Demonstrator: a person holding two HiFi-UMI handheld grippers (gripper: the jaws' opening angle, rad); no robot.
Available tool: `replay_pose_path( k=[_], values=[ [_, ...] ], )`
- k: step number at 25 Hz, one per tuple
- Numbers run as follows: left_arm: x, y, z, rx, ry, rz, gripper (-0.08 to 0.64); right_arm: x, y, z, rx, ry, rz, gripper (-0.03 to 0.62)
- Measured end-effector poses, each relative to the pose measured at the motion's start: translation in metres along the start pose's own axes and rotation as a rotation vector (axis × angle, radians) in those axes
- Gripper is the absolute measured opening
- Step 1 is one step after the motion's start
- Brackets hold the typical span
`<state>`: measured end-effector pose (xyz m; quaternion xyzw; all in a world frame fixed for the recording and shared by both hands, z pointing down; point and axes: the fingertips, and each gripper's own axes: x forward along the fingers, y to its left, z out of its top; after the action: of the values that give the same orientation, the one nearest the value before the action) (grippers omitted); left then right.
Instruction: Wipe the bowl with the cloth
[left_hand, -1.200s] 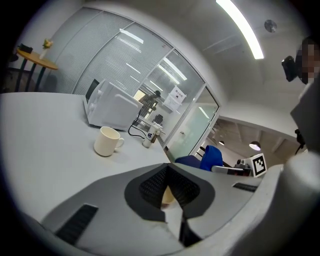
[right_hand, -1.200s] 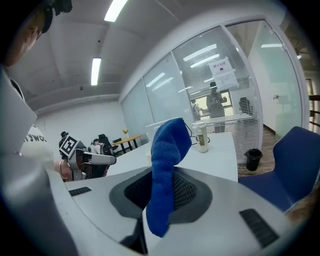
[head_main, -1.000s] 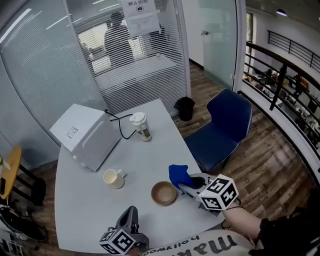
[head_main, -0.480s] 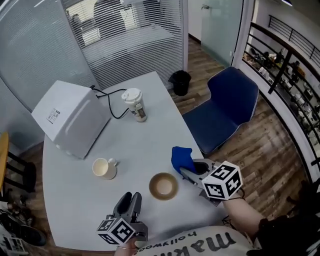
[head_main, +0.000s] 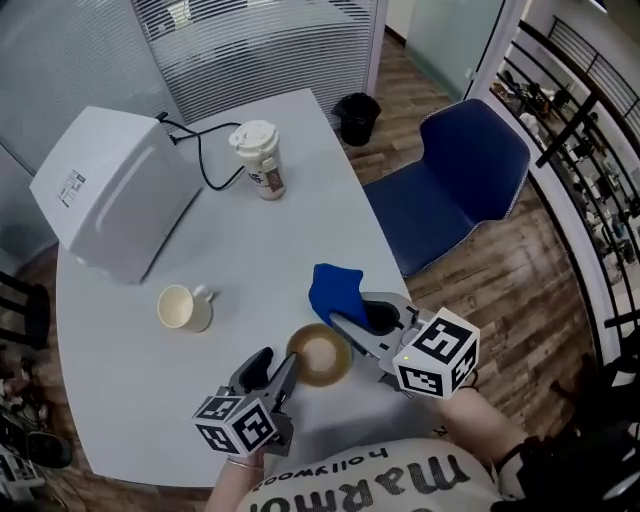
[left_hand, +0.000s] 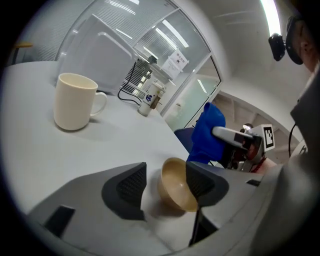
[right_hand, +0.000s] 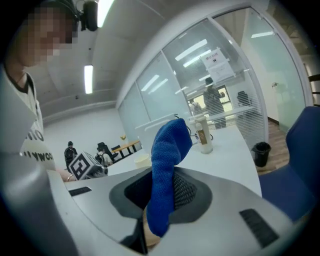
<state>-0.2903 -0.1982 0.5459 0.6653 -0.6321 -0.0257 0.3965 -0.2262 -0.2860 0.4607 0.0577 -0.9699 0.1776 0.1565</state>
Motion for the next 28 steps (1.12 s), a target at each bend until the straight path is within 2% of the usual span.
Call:
replay_pose_path(
  k=[2, 4, 7, 10, 12, 16, 20, 24, 28],
  values=[
    [0.007, 0.001, -0.009, 0.022, 0.044, 0.01, 0.242, 0.001, 0.015, 0.018, -0.053, -0.071, 0.062, 0.061],
    [0.013, 0.005, -0.016, 0.047, 0.078, 0.031, 0.242, 0.005, 0.03, 0.024, -0.071, -0.095, 0.122, 0.061],
    [0.023, 0.01, -0.028, 0.042, 0.133, 0.052, 0.242, 0.019, 0.045, 0.004, -0.077, 0.002, 0.18, 0.061],
    [0.029, 0.013, -0.035, 0.01, 0.167, 0.06, 0.239, 0.033, 0.05, -0.031, -0.097, 0.156, 0.182, 0.061],
    [0.031, 0.014, -0.036, 0.016, 0.177, 0.068, 0.231, 0.039, 0.052, -0.053, -0.07, 0.243, 0.191, 0.061],
    [0.035, 0.013, -0.036, 0.025, 0.195, 0.069, 0.173, 0.049, 0.048, -0.088, -0.029, 0.375, 0.174, 0.061],
    [0.038, 0.007, -0.037, 0.003, 0.193, 0.029, 0.072, 0.053, 0.047, -0.095, -0.062, 0.417, 0.169, 0.061],
    [0.036, 0.009, -0.032, -0.002, 0.169, 0.044, 0.067, 0.054, 0.048, -0.095, -0.04, 0.434, 0.18, 0.061],
    [0.031, 0.009, -0.018, 0.09, 0.122, 0.112, 0.034, 0.056, 0.052, -0.092, -0.014, 0.415, 0.181, 0.061]
  ],
)
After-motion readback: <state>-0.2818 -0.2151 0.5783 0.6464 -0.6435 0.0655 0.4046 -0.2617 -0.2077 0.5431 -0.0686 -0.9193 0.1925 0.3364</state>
